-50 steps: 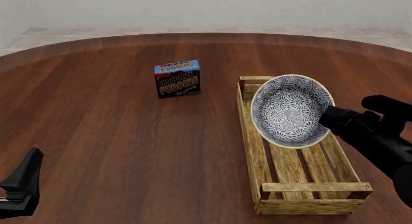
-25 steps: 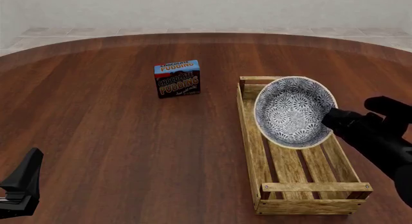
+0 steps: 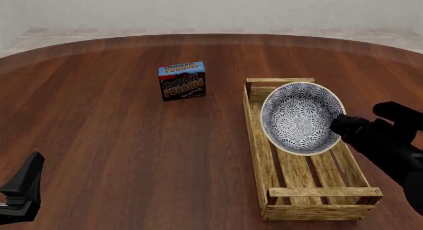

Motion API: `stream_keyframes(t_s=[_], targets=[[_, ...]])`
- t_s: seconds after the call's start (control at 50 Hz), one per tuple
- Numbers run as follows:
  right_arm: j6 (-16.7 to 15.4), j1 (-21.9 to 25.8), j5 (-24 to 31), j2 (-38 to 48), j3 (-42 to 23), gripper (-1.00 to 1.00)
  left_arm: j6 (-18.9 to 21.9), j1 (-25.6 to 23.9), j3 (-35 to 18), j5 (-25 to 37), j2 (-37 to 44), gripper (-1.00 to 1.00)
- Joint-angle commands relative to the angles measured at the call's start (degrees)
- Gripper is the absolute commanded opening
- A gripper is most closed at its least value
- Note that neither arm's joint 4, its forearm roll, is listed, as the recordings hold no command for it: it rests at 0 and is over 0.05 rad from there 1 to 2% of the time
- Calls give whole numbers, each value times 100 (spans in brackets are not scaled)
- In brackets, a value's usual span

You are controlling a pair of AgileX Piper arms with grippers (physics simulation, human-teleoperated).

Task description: Pick up the bowl on the left and put it in the tray.

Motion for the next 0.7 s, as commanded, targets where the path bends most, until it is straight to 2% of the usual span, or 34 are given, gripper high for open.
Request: stream_keyframes(t_s=[0.02, 0.7], targets=[[107, 7, -56, 78, -6, -100, 0, 0, 0, 0, 0, 100], [212, -4, -242, 390, -18, -100, 0, 0, 0, 0, 0, 100]])
